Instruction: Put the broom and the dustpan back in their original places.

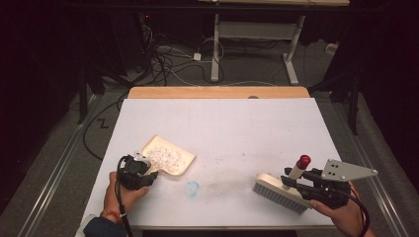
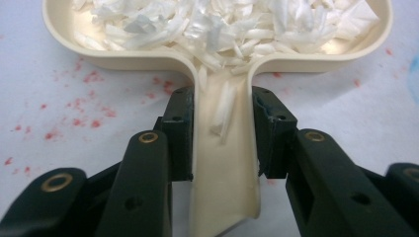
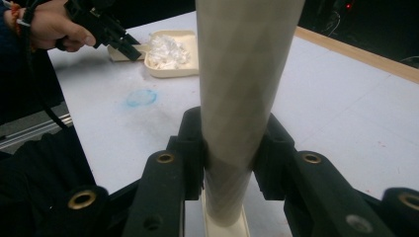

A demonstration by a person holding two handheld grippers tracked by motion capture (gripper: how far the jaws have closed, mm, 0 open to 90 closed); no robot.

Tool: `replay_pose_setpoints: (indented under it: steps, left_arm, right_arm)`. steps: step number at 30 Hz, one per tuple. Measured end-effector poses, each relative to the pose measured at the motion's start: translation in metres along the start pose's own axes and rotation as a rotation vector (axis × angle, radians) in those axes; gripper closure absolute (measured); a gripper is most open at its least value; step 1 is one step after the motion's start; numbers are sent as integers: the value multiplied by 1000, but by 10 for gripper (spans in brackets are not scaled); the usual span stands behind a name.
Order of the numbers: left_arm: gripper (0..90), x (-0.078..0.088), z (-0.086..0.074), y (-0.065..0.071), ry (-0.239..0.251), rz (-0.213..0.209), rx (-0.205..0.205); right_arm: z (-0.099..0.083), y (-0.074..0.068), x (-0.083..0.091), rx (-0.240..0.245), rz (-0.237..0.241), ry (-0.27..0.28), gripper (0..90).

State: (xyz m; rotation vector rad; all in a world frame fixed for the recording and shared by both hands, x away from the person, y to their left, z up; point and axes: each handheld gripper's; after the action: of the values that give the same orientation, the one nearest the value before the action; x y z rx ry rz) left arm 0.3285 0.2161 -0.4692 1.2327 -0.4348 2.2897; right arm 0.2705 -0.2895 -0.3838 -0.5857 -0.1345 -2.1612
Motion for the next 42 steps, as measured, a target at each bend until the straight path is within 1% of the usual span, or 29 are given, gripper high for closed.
replay_pose_setpoints:
  steps: [2, 4, 5, 6, 8, 9, 11, 13, 14, 15, 16, 17, 19, 21, 22, 23, 25, 26, 27, 29, 31, 32, 33, 35, 37, 38, 39, 41, 42]
  left_arm:
    - [632, -2, 1, -4, 9, 8, 35]
    - [632, -3, 2, -6, 15, 15, 51]
    - [631, -4, 2, -5, 26, 15, 65]
    - [629, -5, 2, -4, 30, 10, 70]
    - [587, -7, 5, 1, 26, 13, 61]
    - [566, -8, 6, 3, 30, 13, 64]
    - [532, -9, 8, 7, 32, 5, 62]
    - [514, -8, 9, 12, 45, -11, 58]
    - [499, -8, 10, 14, 45, -15, 55]
    - [478, -7, 10, 16, 43, -19, 48]
    - [459, -7, 10, 18, 42, -23, 39]
    - [449, -6, 10, 21, 50, -27, 35]
    - [443, -4, 9, 24, 67, -41, 12]
    - [422, 1, 6, 26, 85, -35, -14]
    - [403, 4, 5, 26, 99, -27, -22]
    - [387, 6, 4, 26, 112, -29, -32]
    - [353, 11, 0, 26, 167, -16, -78]
    - [344, 13, -4, 26, 203, 2, -96]
    - [341, 14, -8, 26, 225, 7, -106]
    - [307, 16, -14, 26, 253, 12, -125]
    - [299, 18, -20, 27, 270, 29, -142]
    - [294, 19, -23, 29, 277, 32, -143]
    - [267, 20, -24, 29, 278, 29, -146]
    - [256, 21, -26, 31, 292, 35, -149]
    - [242, 21, -27, 33, 298, 41, -155]
    - [239, 22, -27, 34, 308, 42, -155]
    - [232, 22, -27, 34, 318, 36, -158]
    - [231, 21, -27, 35, 326, 44, -169]
    - [231, 21, -27, 35, 328, 38, -168]
  right_arm:
    - [1, 1, -1, 0, 1, -4, 704]
    - [2, 4, -2, -10, 4, -6, 704]
    - [3, 6, -3, -16, -3, -5, 703]
    - [3, 8, -4, -20, -12, -3, 703]
    - [4, 13, -4, -26, -16, -7, 696]
    - [6, 16, -5, -30, -24, -13, 694]
    - [8, 24, -6, -50, -19, -24, 690]
    - [11, 32, -9, -61, -30, -29, 681]
    - [12, 35, -11, -69, -27, -36, 679]
    - [13, 38, -12, -73, -22, -40, 673]
    - [15, 41, -14, -75, -32, -45, 666]
    - [16, 43, -16, -76, -44, -53, 663]
    - [20, 49, -20, -79, -47, -63, 656]
    - [22, 55, -25, -87, -47, -72, 655]
    - [24, 60, -29, -94, -47, -81, 649]
    - [26, 64, -32, -98, -51, -95, 642]
    - [30, 72, -39, -109, -64, -127, 631]
    - [32, 74, -42, -110, -74, -133, 624]
    - [34, 77, -45, -114, -93, -137, 616]
    - [38, 84, -52, -126, -110, -155, 610]
    - [41, 91, -60, -133, -141, -161, 598]
    - [42, 94, -64, -147, -156, -166, 600]
    - [43, 99, -70, -155, -165, -165, 597]
    - [44, 104, -79, -167, -194, -179, 588]
    - [45, 109, -88, -176, -212, -189, 579]
    - [45, 110, -92, -181, -234, -194, 571]
    - [45, 112, -96, -179, -258, -193, 568]
    - [45, 118, -102, -197, -267, -181, 572]
    - [46, 119, -105, -205, -277, -177, 574]
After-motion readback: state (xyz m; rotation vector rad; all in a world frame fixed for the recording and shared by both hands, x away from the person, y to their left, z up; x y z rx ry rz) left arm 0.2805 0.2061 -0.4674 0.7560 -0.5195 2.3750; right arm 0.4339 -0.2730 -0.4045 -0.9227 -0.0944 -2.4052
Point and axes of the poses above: each handheld gripper's, and its own axes: x roughly backward along the jaws, z roughly out of its top, y roughly to its right, and after that the axes turned 8 degrees about -x, right-handed
